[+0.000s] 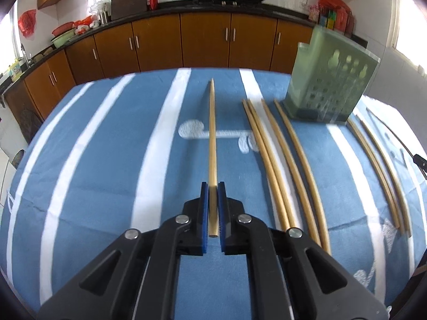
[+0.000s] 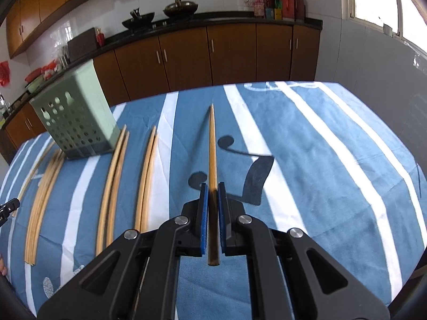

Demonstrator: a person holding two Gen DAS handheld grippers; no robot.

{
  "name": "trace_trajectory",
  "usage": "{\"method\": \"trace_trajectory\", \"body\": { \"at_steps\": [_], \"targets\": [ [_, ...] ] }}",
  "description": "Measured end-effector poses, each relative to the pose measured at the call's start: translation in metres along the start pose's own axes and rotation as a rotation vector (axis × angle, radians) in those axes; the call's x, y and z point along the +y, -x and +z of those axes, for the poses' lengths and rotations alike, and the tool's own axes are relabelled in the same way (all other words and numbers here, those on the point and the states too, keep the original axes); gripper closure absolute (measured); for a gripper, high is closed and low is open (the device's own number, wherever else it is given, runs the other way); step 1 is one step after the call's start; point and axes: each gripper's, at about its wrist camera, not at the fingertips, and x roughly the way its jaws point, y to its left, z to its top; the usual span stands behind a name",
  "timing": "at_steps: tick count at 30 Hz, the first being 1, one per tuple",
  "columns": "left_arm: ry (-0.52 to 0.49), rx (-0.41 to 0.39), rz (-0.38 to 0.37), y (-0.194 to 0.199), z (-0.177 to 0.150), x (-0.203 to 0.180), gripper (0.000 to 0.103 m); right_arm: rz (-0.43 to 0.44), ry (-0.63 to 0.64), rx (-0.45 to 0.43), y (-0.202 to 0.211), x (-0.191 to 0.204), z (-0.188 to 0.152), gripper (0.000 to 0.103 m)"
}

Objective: Organize utensils
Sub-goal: 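Lift the chopsticks with both tools and carry them over the green holder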

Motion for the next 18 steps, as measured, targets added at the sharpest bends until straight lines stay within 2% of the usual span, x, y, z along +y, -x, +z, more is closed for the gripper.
{"method": "trace_trajectory", "body": {
  "at_steps": [12, 18],
  "targets": [
    [0.078, -0.21, 0.002, 0.065, 0.034, 0.014, 0.095, 0.012, -0.036, -0.164, 0.045, -0.008, 0.024, 0.095],
    [0.099, -0.285, 0.003, 0.089, 0.053, 0.018, 0.095, 0.025, -0.033, -0.238, 0.064, -0.005, 0.041, 0.095]
  ]
}}
